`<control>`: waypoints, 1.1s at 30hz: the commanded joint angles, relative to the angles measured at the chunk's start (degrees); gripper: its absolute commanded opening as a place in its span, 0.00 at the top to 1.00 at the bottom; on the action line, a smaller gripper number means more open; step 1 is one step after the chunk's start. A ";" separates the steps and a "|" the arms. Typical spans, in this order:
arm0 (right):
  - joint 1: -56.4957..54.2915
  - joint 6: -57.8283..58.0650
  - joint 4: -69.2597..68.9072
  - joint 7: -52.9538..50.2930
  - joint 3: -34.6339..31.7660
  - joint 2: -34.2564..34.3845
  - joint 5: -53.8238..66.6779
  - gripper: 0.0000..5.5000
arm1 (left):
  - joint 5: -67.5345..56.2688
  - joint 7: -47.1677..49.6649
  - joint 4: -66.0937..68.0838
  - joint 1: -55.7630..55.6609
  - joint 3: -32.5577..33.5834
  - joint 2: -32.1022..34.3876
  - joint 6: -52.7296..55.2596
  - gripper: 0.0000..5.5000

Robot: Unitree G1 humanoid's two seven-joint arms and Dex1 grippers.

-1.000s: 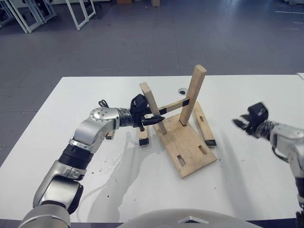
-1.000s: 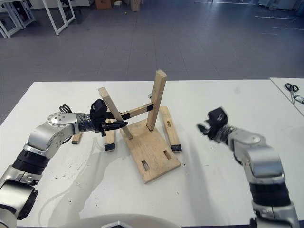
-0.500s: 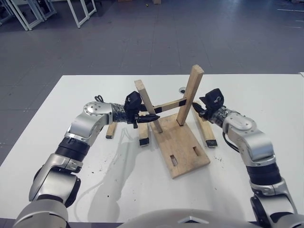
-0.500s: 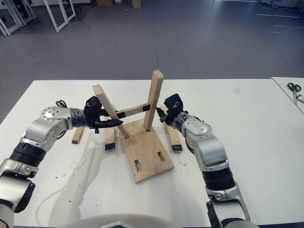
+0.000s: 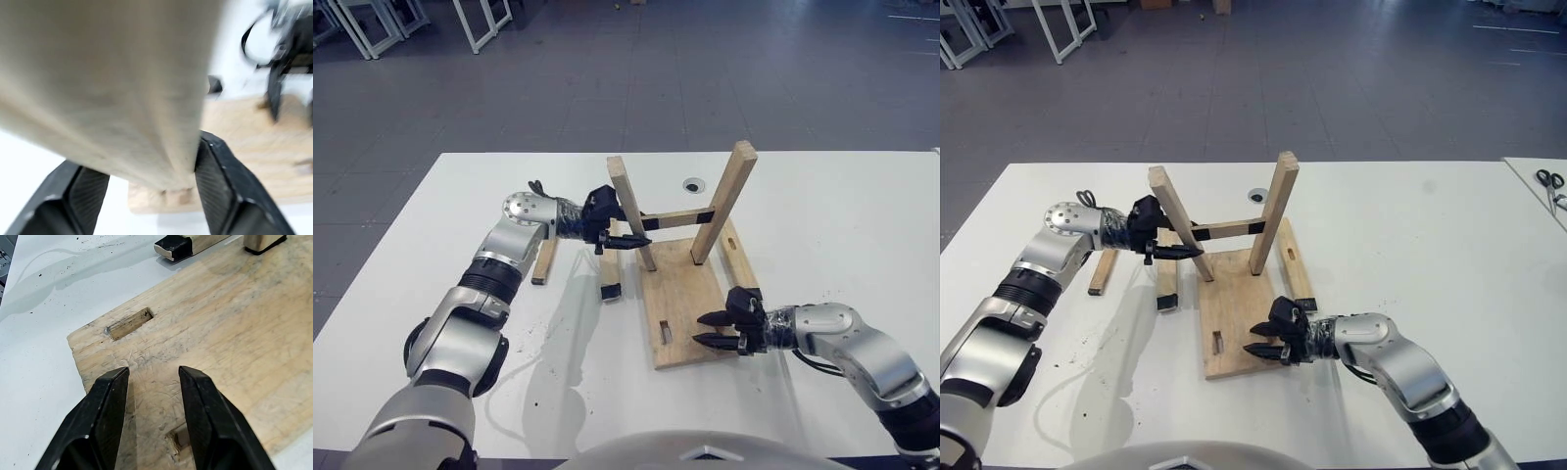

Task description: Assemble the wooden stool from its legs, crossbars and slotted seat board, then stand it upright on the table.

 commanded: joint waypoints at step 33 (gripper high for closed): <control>0.72 8.02 -10.45 -16.83 -5.98 9.87 4.40 0.66 | 10.40 57.17 -37.87 47.02 30.54 -10.88 41.61 0.23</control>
